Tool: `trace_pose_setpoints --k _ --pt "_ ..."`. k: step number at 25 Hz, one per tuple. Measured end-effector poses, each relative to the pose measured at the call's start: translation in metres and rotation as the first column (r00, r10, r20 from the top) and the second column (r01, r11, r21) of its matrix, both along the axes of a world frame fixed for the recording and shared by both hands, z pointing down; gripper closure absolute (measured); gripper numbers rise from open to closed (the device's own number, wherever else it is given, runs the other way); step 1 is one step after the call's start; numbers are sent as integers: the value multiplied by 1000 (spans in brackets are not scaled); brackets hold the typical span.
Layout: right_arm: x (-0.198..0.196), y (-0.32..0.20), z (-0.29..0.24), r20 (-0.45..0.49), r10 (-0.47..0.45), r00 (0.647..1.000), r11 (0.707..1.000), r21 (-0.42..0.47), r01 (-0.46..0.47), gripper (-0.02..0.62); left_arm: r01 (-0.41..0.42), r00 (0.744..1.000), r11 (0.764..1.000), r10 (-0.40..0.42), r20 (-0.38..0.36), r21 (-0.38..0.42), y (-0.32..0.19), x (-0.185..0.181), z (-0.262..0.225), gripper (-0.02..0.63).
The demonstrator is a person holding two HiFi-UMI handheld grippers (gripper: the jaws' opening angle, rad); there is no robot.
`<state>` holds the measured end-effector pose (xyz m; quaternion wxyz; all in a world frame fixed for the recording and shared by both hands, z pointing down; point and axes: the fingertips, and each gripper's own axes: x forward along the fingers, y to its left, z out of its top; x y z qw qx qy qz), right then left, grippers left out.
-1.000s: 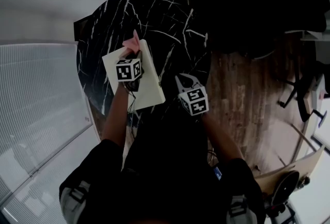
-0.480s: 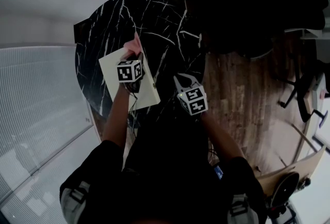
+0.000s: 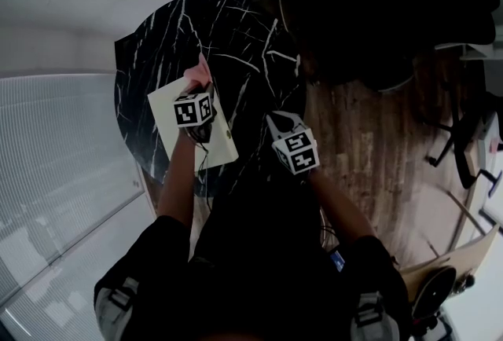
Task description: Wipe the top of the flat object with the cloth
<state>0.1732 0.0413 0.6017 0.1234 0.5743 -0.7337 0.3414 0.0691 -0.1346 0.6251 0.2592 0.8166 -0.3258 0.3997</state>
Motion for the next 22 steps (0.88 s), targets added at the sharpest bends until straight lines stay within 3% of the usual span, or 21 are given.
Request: trace_pose_setpoints --k 7,12,16,22 --pt "14 -5 4 1 -27 1000 1000 7 27 600 46 999 998 -46 2 31 -5 -4 -12 586" --pt "16 -17 -2 7 -78 997 996 30 78 600 122 992 991 -121 -20 49 1 -17 -27 586" --pt "4 -30 -10 6 -172 985 984 37 172 600 213 977 976 -212 -28 46 12 -38 -32 586" --pt "-32 -41 -16 12 -345 939 937 58 343 600 340 940 936 -335 -65 88 42 -79 -58 586"
